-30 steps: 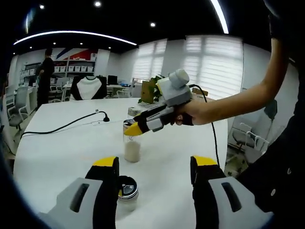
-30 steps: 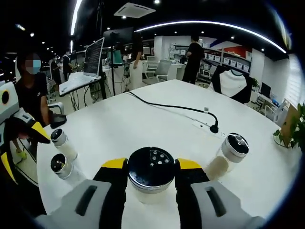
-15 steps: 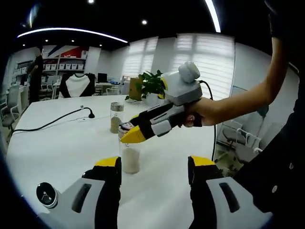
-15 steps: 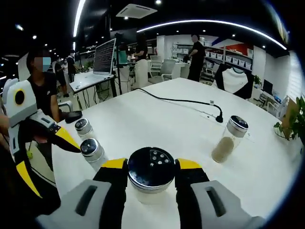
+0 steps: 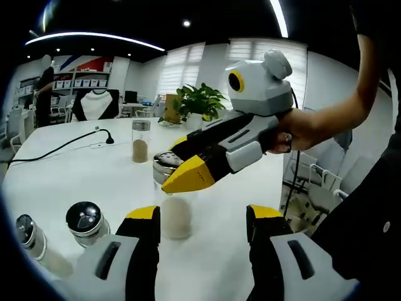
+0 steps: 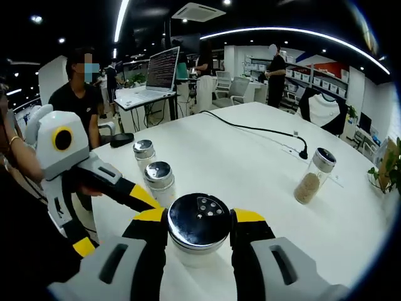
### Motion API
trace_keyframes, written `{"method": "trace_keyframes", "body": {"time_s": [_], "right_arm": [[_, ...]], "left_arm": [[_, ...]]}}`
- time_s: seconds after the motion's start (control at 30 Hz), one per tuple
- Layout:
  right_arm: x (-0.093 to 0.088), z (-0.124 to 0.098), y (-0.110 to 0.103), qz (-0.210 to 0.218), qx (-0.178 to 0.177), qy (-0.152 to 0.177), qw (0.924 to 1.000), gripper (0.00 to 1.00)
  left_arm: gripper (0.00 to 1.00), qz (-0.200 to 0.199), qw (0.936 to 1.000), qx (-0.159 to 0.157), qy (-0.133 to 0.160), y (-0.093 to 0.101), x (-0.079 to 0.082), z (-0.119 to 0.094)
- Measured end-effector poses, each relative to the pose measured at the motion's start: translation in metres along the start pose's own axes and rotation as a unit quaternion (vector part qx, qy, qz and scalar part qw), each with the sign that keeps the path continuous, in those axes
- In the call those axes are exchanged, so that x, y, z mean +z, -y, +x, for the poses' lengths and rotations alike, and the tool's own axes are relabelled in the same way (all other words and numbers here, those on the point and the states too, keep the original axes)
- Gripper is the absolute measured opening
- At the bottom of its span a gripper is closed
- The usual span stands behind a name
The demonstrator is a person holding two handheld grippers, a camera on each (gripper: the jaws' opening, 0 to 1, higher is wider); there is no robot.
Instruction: Rotate the seasoning bottle until the label or dispensing opening points toward the visible target arrow and the bottle remains upright within the marked orientation range
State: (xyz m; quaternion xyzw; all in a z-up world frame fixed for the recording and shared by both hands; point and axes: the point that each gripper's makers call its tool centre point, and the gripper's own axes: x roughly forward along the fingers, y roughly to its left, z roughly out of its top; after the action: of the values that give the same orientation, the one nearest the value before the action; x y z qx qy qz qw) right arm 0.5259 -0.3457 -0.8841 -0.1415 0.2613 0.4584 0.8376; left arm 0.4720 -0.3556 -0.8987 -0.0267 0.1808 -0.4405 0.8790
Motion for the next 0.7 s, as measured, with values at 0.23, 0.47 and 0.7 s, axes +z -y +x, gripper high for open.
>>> {"method": "trace_keyframes", "body": {"time_s": [0.23,0.47,0.7], "right_arm": [[-0.008,-0.011,-0.020,-0.040,0.038,-0.002,0.9985,0.36],[-0.013,-0.015,-0.031,-0.117,0.122,-0.003,0.9857,0.37],[-0.015,-0.015,-0.037,-0.149,0.169,-0.016,0.9741,0.37]], "left_arm": [[0.58,0.023,0.9996,-0.010,-0.011,-0.005,-0.010,0.005],[0.55,0.062,0.9961,-0.051,-0.036,-0.007,-0.017,0.016],[0.54,0.082,0.9914,-0.089,-0.049,-0.008,-0.020,0.027]]}}
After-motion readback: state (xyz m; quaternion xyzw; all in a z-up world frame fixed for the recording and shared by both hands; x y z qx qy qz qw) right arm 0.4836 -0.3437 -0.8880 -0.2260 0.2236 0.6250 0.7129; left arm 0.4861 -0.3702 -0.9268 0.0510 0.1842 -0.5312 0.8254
